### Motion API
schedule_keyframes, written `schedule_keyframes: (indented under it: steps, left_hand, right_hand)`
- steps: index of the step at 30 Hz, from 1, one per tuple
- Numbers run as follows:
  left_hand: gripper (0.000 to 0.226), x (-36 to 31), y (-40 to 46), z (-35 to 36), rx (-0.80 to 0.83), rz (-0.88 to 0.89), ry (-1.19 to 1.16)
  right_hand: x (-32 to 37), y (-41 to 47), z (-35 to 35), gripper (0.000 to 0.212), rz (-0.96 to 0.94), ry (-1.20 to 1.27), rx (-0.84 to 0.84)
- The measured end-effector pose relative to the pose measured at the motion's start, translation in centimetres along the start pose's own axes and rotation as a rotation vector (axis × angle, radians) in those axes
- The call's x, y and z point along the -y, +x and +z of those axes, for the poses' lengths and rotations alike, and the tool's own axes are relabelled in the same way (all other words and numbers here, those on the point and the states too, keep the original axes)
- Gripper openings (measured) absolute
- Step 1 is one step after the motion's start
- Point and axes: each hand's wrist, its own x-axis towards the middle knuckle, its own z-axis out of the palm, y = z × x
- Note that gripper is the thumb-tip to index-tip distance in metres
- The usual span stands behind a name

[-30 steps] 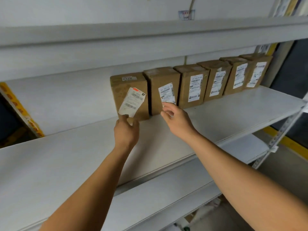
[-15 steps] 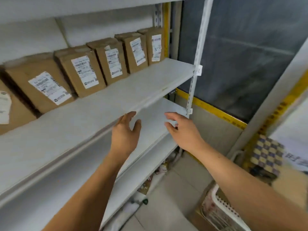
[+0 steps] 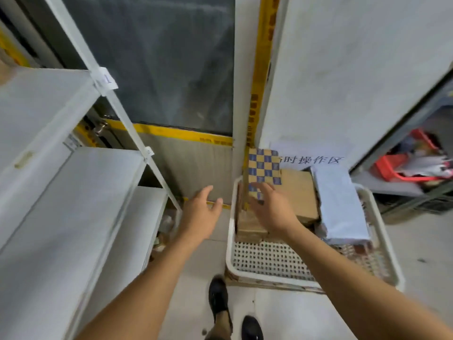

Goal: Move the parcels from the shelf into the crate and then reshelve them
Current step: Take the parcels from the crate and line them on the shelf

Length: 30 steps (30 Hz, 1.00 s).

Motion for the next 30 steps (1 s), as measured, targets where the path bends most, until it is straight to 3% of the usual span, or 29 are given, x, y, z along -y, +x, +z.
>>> schedule_keyframes:
  steps: [4, 8, 12, 14, 17, 21, 25, 27, 30]
  left_hand:
    - [0.060, -1.7, 5.8, 4.9, 0.184, 0.017, -0.027]
    - [0.069, -2.7, 10.0, 7.9, 0.370, -0.015, -0.098]
    - [0.079, -2.3, 12.3, 9.6, 0.442, -0.093, -0.165]
    - [0.081, -2.0, 12.4, 10.1, 0.464, -0.134, -0.199]
    - [0.068, -2.0, 11.9, 10.3, 0.493, -0.170, -0.268]
    - [0.055, -2.3, 11.0, 10.1, 0.472, -0.184, -0.352]
    - [0.049, -1.9, 9.0, 8.5, 0.371, -0.206, -0.475]
    - [0.064, -2.0, 7.3, 6.8, 0.291, -0.189, -0.565]
    - [0.084, -1.8, 3.6, 3.1, 0.141, -0.176, -0.535]
  right_hand:
    - [-3.8, 3.2, -1.4, 0.058, 0.204, -0.014, -0.089]
    - [-6.5, 6.1, -0.6, 0.073, 0.370, 0.061, -0.071]
    - [-8.4, 7.5, 0.9, 0.085, 0.491, 0.212, -0.025]
    - [-9.4, 7.9, 1.8, 0.079, 0.502, 0.331, -0.012]
    - [-10.3, 8.2, 2.8, 0.053, 0.457, 0.468, -0.011]
    - [-10.1, 8.1, 2.8, 0.051, 0.404, 0.593, 0.008]
    - [-9.5, 7.5, 1.8, 0.072, 0.308, 0.669, 0.054]
    - [-8.2, 7.0, 0.5, 0.079, 0.229, 0.708, 0.146]
    - [-5.5, 6.7, -2.2, 0.064, 0.147, 0.797, 0.298]
